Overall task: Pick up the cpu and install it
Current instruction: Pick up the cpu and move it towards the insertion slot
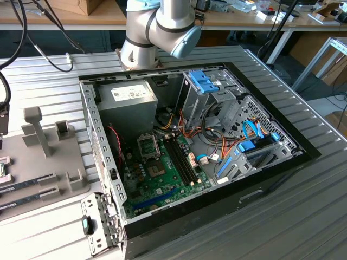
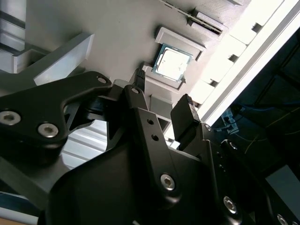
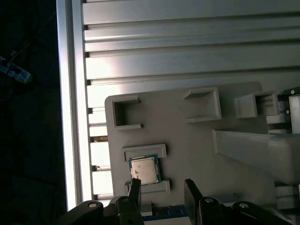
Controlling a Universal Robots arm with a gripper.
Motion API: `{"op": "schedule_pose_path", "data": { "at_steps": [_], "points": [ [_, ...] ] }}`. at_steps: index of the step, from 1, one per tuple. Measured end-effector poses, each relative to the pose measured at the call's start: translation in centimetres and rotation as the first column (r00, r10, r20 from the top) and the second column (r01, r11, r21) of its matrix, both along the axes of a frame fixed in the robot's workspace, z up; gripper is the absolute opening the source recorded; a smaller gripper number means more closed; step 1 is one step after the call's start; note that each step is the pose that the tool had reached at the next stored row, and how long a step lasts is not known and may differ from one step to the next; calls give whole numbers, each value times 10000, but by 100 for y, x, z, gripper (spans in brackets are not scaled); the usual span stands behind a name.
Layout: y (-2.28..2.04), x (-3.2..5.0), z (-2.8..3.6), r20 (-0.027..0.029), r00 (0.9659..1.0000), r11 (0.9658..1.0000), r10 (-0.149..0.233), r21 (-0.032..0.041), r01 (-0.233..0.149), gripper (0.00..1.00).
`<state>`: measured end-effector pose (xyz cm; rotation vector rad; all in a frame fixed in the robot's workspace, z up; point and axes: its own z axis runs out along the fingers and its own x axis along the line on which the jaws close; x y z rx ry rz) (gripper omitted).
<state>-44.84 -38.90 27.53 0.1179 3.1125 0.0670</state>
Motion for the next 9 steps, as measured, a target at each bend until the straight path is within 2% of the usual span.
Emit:
{"op": "schedule_pose_path", "data": {
  "at_steps": [5,7,9],
  "points": [
    [0,0,-9,-1,10000,10000,0,0,0,49],
    [0,0,-42,0,10000,10000,0,0,0,49],
    [0,0,-45,-1,10000,10000,0,0,0,49]
  ]
}}
